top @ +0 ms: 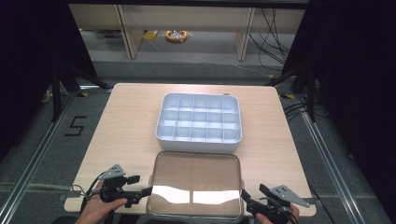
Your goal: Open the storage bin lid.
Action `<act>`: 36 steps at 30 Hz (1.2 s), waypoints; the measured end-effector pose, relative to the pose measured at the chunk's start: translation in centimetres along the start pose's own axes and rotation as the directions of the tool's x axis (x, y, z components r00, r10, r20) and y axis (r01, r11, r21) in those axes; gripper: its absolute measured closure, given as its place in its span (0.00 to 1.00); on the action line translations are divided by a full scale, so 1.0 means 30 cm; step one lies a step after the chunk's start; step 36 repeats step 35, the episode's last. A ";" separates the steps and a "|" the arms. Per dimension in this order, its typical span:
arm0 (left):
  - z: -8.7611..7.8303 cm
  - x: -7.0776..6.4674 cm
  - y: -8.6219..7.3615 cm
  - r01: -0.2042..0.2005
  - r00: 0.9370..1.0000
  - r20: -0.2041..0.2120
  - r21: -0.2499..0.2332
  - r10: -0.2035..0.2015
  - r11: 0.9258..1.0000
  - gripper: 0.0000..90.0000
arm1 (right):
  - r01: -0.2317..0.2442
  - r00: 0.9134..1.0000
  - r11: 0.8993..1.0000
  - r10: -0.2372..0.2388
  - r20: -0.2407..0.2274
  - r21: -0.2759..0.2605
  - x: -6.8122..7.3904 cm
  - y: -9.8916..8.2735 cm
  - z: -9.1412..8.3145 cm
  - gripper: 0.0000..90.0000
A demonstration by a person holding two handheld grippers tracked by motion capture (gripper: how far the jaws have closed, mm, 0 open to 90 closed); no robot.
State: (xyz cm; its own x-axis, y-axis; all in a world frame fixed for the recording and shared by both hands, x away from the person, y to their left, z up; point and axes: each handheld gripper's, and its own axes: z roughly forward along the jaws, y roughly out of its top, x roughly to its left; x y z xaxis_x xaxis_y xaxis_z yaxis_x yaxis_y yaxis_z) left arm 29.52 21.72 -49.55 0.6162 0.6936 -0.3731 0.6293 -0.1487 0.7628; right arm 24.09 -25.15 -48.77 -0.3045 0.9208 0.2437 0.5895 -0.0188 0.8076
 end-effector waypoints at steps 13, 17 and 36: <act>-0.027 -0.019 -0.031 -0.001 1.000 -0.003 0.001 0.001 1.000 0.24 | -0.032 0.999 0.999 0.031 -0.025 -0.019 0.014 -0.034 -0.027 0.27; -0.033 -0.032 -0.042 -0.012 1.000 -0.005 0.009 0.012 1.000 0.24 | -0.039 0.999 0.999 0.038 -0.039 -0.023 0.015 -0.037 -0.027 0.27; -0.029 -0.027 -0.046 -0.002 1.000 0.000 0.030 0.002 1.000 0.25 | -0.056 0.997 0.998 0.055 -0.054 -0.012 0.011 -0.037 -0.022 0.28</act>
